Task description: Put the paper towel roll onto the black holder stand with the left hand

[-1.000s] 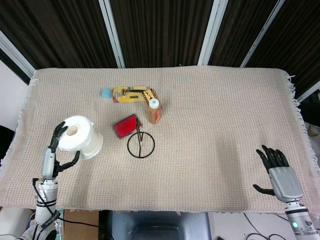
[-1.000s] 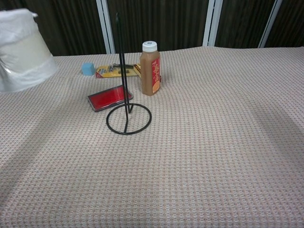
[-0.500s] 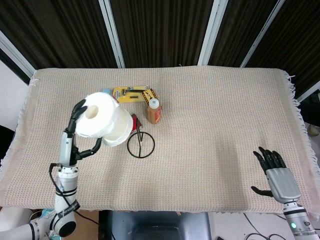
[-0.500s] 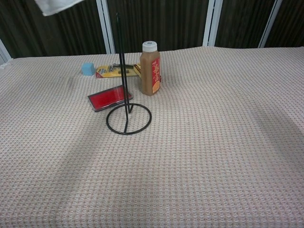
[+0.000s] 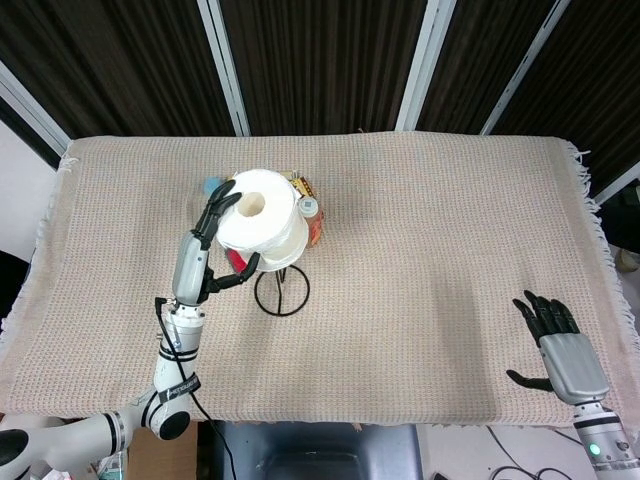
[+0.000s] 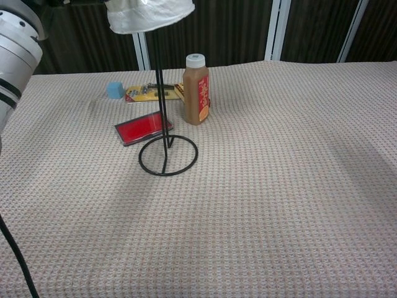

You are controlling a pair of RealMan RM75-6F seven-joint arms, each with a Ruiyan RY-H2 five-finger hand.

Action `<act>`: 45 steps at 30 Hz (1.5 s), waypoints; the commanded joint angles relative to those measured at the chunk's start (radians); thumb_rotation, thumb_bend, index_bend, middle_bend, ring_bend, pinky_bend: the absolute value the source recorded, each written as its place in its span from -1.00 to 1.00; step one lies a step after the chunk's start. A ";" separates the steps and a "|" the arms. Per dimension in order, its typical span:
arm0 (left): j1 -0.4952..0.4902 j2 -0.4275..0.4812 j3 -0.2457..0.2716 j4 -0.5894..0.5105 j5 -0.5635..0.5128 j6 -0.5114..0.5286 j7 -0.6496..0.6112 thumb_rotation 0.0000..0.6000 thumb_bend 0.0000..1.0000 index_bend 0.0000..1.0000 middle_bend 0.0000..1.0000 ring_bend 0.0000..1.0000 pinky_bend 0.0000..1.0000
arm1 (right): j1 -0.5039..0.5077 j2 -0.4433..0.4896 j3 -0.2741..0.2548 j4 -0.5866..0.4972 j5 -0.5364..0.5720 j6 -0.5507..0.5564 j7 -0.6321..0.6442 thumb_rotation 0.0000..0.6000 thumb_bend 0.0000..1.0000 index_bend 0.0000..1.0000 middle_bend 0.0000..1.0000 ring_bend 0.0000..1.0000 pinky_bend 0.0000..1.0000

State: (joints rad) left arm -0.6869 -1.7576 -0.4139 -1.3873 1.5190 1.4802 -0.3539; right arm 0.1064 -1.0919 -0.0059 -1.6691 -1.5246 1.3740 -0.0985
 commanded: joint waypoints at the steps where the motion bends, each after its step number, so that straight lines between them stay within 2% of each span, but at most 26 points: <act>1: -0.003 0.001 0.005 0.003 -0.004 -0.002 -0.007 1.00 0.60 0.43 0.68 0.72 1.00 | 0.000 0.002 0.002 0.000 0.002 0.001 0.002 1.00 -0.87 -1.00 -1.00 -1.00 -1.00; 12: -0.010 0.007 0.044 0.000 0.003 -0.007 0.001 1.00 0.59 0.43 0.67 0.72 1.00 | 0.001 0.000 -0.001 -0.003 0.002 -0.004 -0.004 1.00 -0.87 -1.00 -1.00 -1.00 -1.00; 15: -0.010 0.020 0.070 0.012 0.014 -0.022 0.017 1.00 0.46 0.31 0.52 0.52 0.94 | 0.001 0.000 -0.001 -0.004 0.002 -0.005 -0.003 1.00 -0.87 -1.00 -1.00 -1.00 -1.00; 17: -0.013 0.026 0.089 0.029 0.022 -0.036 0.028 1.00 0.27 0.01 0.22 0.15 0.62 | 0.001 0.001 -0.002 -0.005 0.001 -0.005 -0.003 1.00 -0.87 -1.00 -1.00 -1.00 -1.00; 19: -0.016 0.030 0.097 0.038 0.022 -0.048 0.036 1.00 0.08 -0.48 -0.21 -0.33 0.00 | 0.001 0.002 -0.002 -0.006 0.000 -0.006 -0.002 1.00 -0.87 -1.00 -1.00 -1.00 -1.00; 21: -0.017 0.032 0.104 0.040 0.023 -0.052 0.040 1.00 -0.03 -0.83 -0.55 -0.69 -0.47 | 0.001 0.003 -0.003 -0.007 0.000 -0.006 -0.001 1.00 -0.87 -1.00 -1.00 -1.00 -1.00; 23: -0.018 0.035 0.109 0.043 0.027 -0.051 0.045 1.00 -0.12 -1.00 -0.86 -0.95 -0.74 | 0.002 0.003 -0.002 -0.008 0.000 -0.005 0.000 1.00 -0.87 -1.00 -1.00 -1.00 -1.00; 26: -0.017 0.041 0.116 0.037 0.022 -0.058 0.043 1.00 -0.20 -1.00 -1.00 -1.00 -0.85 | 0.002 0.003 -0.002 -0.008 0.000 -0.007 0.004 1.00 -0.87 -1.00 -1.00 -1.00 -1.00; 34: -0.014 0.061 0.126 0.007 0.002 -0.083 0.065 1.00 -0.26 -1.00 -1.00 -1.00 -0.93 | 0.002 0.004 -0.005 -0.010 -0.003 -0.007 -0.002 1.00 -0.87 -1.00 -1.00 -1.00 -1.00; 40: 0.002 0.087 0.143 -0.029 0.024 -0.060 0.073 1.00 -0.28 -1.00 -1.00 -1.00 -0.96 | 0.000 0.006 -0.006 -0.011 -0.006 -0.003 -0.001 1.00 -0.87 -1.00 -1.00 -1.00 -1.00; 43: 0.039 0.141 0.178 -0.068 0.049 -0.033 0.093 1.00 -0.28 -1.00 -1.00 -1.00 -0.96 | 0.000 0.005 -0.009 -0.010 -0.009 -0.005 -0.004 1.00 -0.87 -1.00 -1.00 -1.00 -1.00; 45: 0.091 0.202 0.224 -0.104 0.075 0.007 0.116 1.00 -0.26 -1.00 -1.00 -1.00 -0.96 | 0.000 0.004 -0.011 -0.009 -0.011 -0.006 -0.009 1.00 -0.87 -1.00 -1.00 -1.00 -1.00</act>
State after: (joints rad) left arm -0.6466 -1.6136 -0.2358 -1.4520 1.5651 1.4470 -0.2635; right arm 0.1062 -1.0873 -0.0161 -1.6785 -1.5347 1.3685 -0.1067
